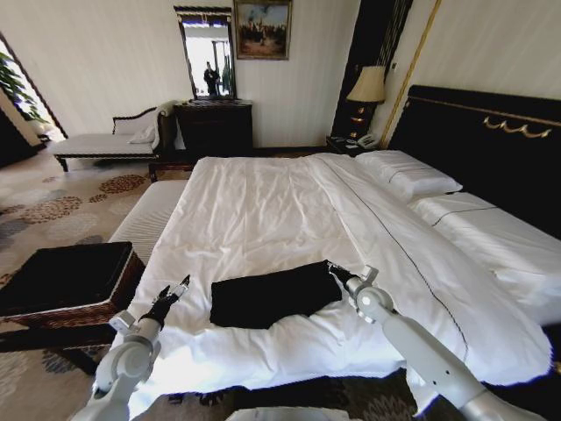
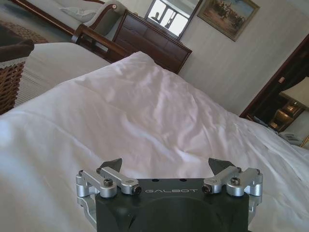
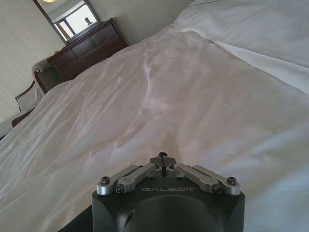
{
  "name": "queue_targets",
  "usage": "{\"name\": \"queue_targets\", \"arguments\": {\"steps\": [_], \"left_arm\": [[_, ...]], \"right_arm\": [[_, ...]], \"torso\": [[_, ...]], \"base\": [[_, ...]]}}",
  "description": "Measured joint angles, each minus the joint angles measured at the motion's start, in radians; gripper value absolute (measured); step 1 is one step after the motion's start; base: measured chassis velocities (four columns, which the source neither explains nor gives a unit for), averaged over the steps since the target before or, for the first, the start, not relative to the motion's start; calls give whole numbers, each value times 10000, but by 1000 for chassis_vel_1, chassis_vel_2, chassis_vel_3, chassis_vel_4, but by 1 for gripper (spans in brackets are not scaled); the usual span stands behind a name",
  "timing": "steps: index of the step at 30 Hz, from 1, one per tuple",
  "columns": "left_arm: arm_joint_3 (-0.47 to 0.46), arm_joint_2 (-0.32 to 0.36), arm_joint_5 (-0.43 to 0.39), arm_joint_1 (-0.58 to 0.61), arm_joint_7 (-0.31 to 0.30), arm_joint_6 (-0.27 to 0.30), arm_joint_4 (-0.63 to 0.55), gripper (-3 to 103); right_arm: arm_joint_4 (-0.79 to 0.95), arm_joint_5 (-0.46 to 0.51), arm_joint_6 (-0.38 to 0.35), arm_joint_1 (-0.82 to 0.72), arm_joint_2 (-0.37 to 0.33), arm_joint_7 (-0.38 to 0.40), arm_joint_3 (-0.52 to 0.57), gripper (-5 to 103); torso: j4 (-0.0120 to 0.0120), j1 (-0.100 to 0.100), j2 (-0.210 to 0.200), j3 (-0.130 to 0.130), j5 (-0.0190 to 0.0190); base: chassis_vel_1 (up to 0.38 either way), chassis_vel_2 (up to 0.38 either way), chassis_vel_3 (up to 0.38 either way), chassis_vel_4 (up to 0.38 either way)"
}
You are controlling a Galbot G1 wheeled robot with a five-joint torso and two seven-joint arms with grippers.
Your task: Fold the clothes on the bed and place them into the basket.
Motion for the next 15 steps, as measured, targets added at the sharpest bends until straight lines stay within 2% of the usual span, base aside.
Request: {"name": "queue_targets", "arguments": {"steps": [1,5,8,11,12,14,15], "left_arm": [[56,-24,63,36,6,-11,-9,100],[157,-56,179,117,33,-44,-35,100],[280,-89,443,206,99,-110,-32,100],[337,-95,624,245,108,-137,-7,100],[344,-94,786,267,88,-139,16,100],[312,-92,860,270,57,-122,35,100],[305,-91,872,270,47,-118,39,100]], "right_arm": [[-35,-140,59,-10,22,1,-17,-3],[-33,-372,139,-147,11,117,31,4],[423,-465,197,-549,-95,656,386,20],[793,-486,263,-796,-140,1065,582,25],[1501,-353,258,-1179,-219,1682,884,36],[1824,-247,226,-1350,-250,1914,1004,36],[1937,-207,210,-1406,-259,1998,1042,41]], "torso": [[0,0,0,0,0],[-1,1,0,0,0],[-2,1,0,0,-3],[-2,0,0,0,1],[-1,1,0,0,0],[0,0,0,0,-4],[-1,0,0,-1,-5]], "base": [[0,0,0,0],[0,0,0,0],[0,0,0,0],[0,0,0,0],[0,0,0,0],[0,0,0,0],[0,0,0,0]]}}
